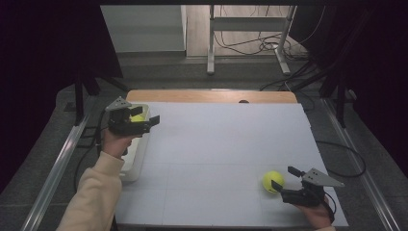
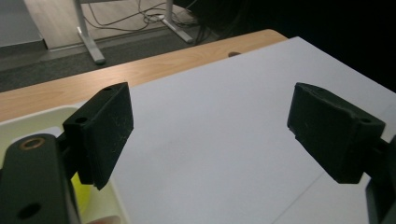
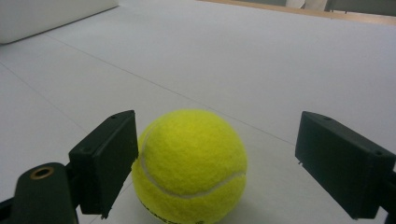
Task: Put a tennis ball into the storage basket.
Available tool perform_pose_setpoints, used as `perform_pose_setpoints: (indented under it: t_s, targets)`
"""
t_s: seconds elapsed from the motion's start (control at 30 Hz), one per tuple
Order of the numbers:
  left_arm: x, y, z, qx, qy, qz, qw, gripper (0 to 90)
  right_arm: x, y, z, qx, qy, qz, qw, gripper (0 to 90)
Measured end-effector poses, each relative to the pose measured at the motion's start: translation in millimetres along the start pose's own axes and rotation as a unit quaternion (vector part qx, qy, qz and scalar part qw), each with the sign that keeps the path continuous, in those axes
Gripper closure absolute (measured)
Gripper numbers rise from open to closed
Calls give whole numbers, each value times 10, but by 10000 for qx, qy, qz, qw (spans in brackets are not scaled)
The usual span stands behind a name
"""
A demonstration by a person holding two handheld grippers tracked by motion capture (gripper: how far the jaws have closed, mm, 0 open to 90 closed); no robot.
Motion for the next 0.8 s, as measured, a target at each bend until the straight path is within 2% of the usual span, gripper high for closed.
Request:
perform_pose_setpoints:
  t_s: [0.07, 0.27, 0.43, 0.8]
  targets:
    - [33, 65, -16, 61, -19, -84, 9999, 151, -3, 3, 4, 11, 12, -9, 10000, 138]
    - [93, 168, -80, 215, -112, -167, 9996, 152, 4, 6, 8, -15, 26, -5, 10000, 138]
    - [137, 259, -128, 262, -143, -305, 9991, 152, 1, 23, 10, -23, 54, -36, 10000, 138]
    - [223, 400, -181, 623, -124, -262, 9976, 150, 1, 28, 8, 2, 35, -23, 10000, 138]
Point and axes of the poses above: each handheld gripper's, and its own axes: z roughly backward along the jaws, x roughly out of its underside, y roughly to its right, the point moved 3 cm from there along -z, roughly forward along the jaws, and after that the axes turned 5 degrees about z, right-handed, at the moved point
